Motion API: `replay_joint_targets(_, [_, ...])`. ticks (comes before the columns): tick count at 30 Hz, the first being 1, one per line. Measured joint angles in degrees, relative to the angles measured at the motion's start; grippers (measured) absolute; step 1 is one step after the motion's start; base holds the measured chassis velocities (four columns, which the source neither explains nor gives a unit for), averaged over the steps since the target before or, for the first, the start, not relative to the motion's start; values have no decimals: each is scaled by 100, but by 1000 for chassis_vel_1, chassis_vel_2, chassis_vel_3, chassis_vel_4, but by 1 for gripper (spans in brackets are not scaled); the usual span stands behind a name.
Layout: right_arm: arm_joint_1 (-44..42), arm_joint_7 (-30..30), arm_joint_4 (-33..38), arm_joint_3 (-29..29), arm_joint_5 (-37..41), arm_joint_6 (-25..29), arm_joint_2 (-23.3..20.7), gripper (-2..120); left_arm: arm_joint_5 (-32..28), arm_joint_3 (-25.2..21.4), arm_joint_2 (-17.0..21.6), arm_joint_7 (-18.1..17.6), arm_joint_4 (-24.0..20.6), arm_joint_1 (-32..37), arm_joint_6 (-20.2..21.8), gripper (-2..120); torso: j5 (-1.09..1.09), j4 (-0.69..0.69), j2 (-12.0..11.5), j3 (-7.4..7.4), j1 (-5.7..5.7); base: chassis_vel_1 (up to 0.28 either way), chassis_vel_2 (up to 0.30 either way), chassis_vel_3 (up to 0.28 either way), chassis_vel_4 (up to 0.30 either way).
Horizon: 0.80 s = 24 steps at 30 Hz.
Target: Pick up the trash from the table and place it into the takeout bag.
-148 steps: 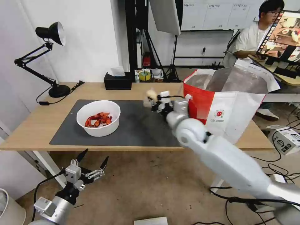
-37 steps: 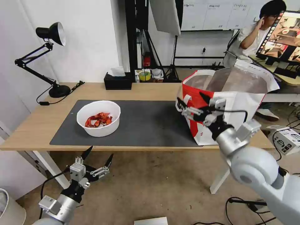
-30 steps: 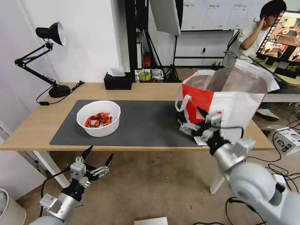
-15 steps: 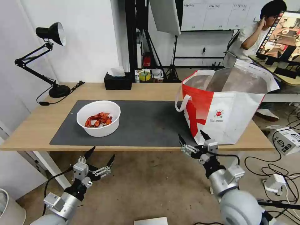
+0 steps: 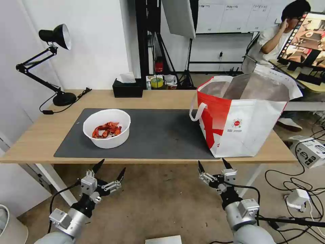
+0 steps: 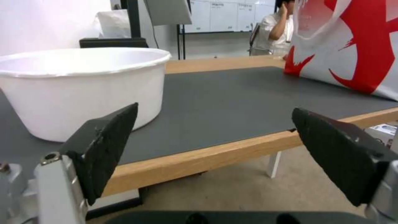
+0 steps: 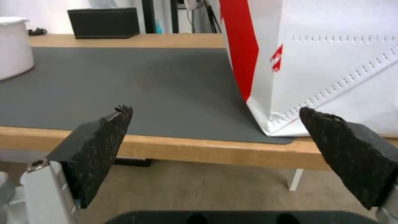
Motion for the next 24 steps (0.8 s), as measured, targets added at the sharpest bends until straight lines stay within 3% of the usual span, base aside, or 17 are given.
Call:
replay_joint_targets(18, [-9, 86, -74, -82, -24, -69, 32, 100, -2, -83, -13, 5, -15, 48, -16, 100, 0, 1, 0, 0, 0, 0, 0, 0, 0])
replay_joint_targets(24, [-6, 86, -74, -83, -21, -72, 30, 100, -323, -366, 367, -120, -77, -172, 74, 100, 0, 0, 0, 0, 0, 0, 0, 0, 0])
